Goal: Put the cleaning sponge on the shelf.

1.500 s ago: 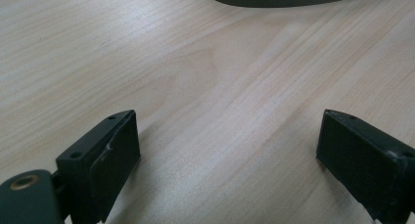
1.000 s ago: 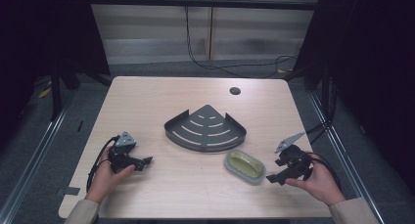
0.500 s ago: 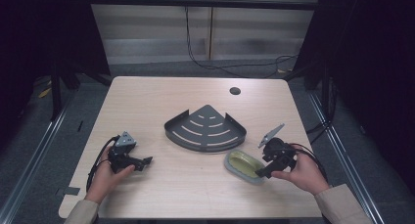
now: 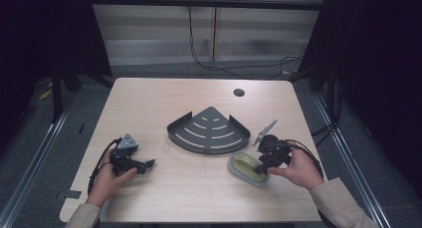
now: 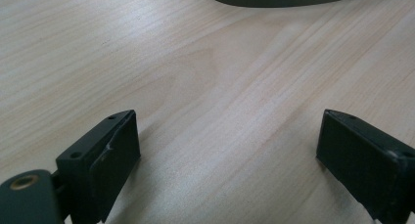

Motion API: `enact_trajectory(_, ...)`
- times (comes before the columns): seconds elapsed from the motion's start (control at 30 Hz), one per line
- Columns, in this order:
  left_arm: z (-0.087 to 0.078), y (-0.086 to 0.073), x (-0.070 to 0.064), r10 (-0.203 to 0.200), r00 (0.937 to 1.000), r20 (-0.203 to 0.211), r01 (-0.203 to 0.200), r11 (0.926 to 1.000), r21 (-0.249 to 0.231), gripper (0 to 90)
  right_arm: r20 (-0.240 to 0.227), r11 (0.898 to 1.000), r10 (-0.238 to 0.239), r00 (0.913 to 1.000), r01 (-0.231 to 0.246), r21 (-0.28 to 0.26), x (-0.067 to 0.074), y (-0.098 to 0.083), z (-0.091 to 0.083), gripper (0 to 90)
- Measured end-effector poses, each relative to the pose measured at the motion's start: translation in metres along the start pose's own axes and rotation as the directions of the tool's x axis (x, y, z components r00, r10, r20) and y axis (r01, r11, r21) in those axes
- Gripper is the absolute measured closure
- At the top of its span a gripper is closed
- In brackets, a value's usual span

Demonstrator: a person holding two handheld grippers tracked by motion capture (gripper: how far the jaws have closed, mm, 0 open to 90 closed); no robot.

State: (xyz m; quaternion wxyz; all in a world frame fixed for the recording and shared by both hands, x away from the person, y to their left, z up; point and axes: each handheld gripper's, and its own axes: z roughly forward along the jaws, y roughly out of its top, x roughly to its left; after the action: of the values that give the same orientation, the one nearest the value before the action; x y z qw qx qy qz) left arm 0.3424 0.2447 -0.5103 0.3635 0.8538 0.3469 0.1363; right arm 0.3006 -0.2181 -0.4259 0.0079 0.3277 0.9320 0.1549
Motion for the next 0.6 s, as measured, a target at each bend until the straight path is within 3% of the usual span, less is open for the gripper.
enact_trajectory(0.3,0.0,0.0,0.0,0.0,1.0,0.0,0.0,1.0,0.0,8.3,-0.001,1.0,-0.007,1.0,0.007,0.006,0.001,0.008,0.005,55.3)
enact_trajectory(0.5,0.0,0.0,0.0,0.0,1.0,0.0,0.0,1.0,0.0,8.3,-0.008,1.0,-0.001,1.0,0.001,0.017,0.0,0.011,0.007,68.8)
enact_trajectory(0.6,0.0,0.0,0.0,0.0,1.0,0.0,0.0,1.0,0.0,8.3,-0.006,1.0,-0.008,1.0,0.008,0.02,0.0,0.011,0.007,70.0)
